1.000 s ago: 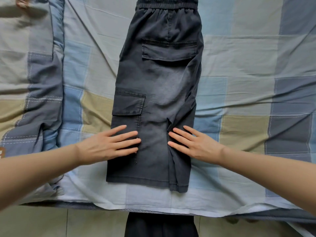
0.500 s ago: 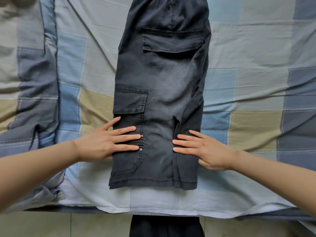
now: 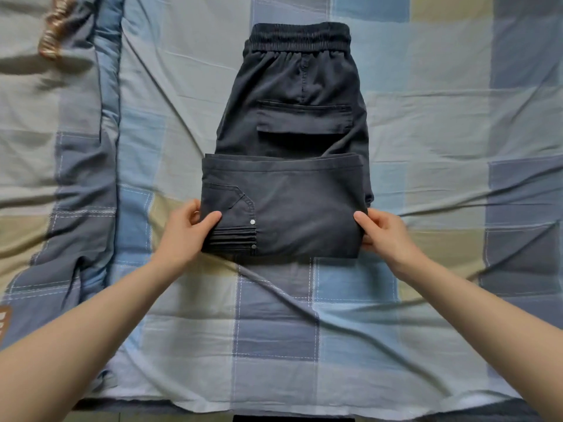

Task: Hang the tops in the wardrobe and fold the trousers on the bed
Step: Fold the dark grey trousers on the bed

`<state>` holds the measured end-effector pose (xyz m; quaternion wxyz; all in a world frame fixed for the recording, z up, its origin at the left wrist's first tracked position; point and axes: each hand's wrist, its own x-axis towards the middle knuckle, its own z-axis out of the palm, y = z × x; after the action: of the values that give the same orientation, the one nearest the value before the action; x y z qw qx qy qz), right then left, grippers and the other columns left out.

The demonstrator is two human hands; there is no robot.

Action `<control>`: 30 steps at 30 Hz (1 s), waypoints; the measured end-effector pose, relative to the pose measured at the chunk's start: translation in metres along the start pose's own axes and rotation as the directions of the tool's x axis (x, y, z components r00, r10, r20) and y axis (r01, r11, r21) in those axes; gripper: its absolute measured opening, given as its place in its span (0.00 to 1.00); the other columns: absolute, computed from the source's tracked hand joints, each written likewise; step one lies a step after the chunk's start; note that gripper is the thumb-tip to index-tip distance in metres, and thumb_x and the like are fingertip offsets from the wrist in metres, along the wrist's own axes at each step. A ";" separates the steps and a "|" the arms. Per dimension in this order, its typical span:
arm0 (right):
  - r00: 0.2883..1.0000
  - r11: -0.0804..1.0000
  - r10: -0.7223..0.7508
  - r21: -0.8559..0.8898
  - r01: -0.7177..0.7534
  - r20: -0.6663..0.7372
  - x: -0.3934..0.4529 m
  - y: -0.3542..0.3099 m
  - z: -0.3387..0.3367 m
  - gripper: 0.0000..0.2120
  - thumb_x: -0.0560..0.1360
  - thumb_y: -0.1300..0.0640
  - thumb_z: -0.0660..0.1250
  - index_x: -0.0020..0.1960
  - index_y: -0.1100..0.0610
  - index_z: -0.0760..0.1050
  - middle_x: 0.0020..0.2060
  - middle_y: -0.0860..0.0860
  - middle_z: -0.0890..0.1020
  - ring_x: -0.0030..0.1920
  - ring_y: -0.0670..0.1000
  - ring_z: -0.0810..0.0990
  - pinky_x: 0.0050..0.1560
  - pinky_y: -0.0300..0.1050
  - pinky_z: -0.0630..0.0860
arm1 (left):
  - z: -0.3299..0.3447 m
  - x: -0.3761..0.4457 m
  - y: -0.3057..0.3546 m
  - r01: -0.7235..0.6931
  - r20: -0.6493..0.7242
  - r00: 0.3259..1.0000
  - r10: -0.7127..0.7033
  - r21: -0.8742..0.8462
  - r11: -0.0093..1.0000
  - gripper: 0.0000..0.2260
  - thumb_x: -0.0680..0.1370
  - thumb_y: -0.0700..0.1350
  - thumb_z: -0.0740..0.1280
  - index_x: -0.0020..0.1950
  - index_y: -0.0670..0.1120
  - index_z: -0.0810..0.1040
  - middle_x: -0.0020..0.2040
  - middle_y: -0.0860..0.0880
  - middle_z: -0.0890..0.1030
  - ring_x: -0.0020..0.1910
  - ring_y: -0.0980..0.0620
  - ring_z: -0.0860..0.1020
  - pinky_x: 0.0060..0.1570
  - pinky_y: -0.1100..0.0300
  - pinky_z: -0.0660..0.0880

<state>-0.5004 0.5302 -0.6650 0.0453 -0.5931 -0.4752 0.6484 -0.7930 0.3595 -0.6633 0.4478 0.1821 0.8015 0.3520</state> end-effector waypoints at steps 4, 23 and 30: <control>0.998 0.996 -0.065 0.058 0.065 -0.010 -0.015 0.015 -0.011 0.13 0.80 0.58 0.62 0.43 0.68 0.75 0.38 0.57 0.76 0.41 0.52 0.76 0.43 0.44 0.80 | 0.002 -0.007 -0.007 -0.198 -0.041 0.978 0.205 0.127 0.972 0.04 0.80 0.45 0.67 0.47 0.45 0.76 0.43 0.48 0.82 0.43 0.48 0.79 0.44 0.49 0.76; 0.437 -0.754 -0.253 -0.459 0.469 0.863 0.012 -0.012 -0.050 0.35 0.73 0.69 0.54 0.78 0.49 0.55 0.76 0.52 0.60 0.74 0.58 0.61 0.70 0.59 0.64 | -0.050 0.049 0.026 -0.702 0.891 0.343 0.298 0.454 -0.549 0.39 0.70 0.28 0.53 0.79 0.53 0.58 0.79 0.47 0.59 0.76 0.37 0.60 0.72 0.37 0.58; 0.374 -0.806 -0.226 -0.388 0.447 0.900 0.072 -0.021 -0.044 0.33 0.77 0.66 0.53 0.78 0.46 0.52 0.75 0.55 0.63 0.73 0.60 0.63 0.73 0.60 0.57 | -0.020 0.099 0.036 -0.739 0.953 0.194 0.230 0.297 -0.604 0.29 0.79 0.38 0.50 0.79 0.54 0.55 0.79 0.48 0.58 0.77 0.39 0.57 0.74 0.41 0.56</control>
<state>-0.4968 0.6115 -0.6962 -0.1180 0.0957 -0.9765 -0.1530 -0.8633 0.4360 -0.6885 0.0007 0.9214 0.3575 -0.1527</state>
